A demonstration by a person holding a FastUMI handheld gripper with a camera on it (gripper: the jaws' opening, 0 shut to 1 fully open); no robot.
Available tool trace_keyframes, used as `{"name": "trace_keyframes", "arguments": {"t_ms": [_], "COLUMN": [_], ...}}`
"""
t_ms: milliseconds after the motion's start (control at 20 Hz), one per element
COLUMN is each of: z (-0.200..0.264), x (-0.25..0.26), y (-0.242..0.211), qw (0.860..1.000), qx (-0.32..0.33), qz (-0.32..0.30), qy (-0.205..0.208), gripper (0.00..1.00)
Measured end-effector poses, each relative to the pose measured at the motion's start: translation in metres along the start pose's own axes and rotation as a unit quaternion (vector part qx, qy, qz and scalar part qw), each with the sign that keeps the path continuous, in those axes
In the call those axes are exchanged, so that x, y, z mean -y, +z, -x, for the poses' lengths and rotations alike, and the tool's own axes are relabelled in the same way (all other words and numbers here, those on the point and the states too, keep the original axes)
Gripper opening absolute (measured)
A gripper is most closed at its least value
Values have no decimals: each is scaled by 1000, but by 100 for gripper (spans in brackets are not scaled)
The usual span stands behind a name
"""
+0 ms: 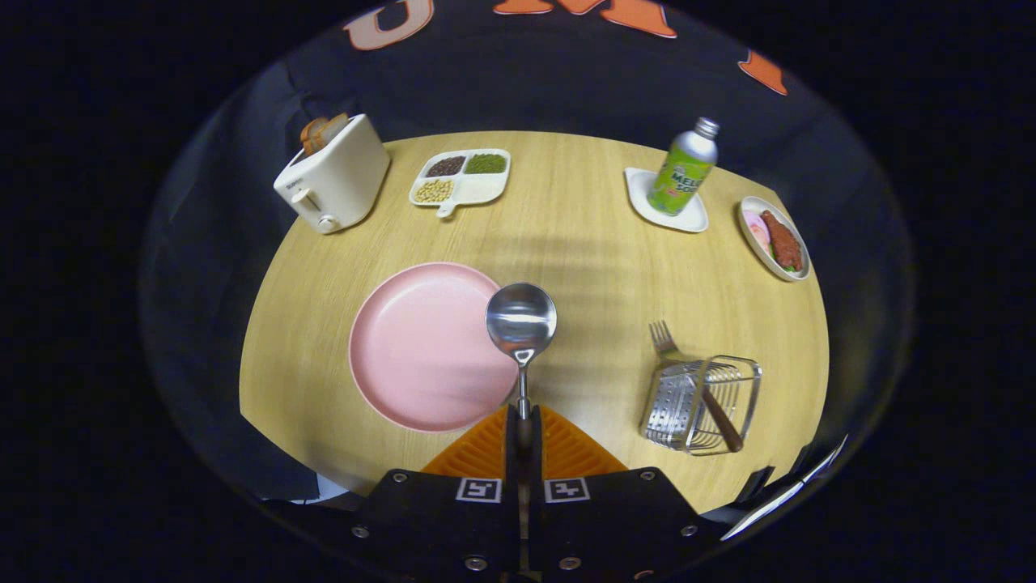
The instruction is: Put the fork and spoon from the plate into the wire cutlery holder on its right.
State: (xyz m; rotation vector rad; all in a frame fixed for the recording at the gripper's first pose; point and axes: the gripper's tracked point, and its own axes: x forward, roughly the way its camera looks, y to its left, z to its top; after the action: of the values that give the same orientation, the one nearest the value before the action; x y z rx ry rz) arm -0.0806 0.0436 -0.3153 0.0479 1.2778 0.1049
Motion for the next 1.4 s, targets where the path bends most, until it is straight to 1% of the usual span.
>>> {"name": "trace_keyframes", "arguments": {"t_ms": [200, 350, 450, 650, 800, 1050, 1200, 1400], "z": [22, 30, 35, 40, 38, 35, 28, 21], "x": [59, 97, 114, 129, 130, 123, 124, 128], "y": [-8, -17, -26, -40, -47, -57, -60, -62], "qw": [999, 998, 998, 995, 991, 977, 967, 956], "qx": [7, -12, -34, -88, -132, -208, -251, -288], "qz": [-21, -34, -34, -26, -28, -33, -41, -46], "qy": [-31, -48, -50, -35, -13, 28, 36, 40], "gripper": [5, 5, 5, 5, 5, 5, 5, 5]}}
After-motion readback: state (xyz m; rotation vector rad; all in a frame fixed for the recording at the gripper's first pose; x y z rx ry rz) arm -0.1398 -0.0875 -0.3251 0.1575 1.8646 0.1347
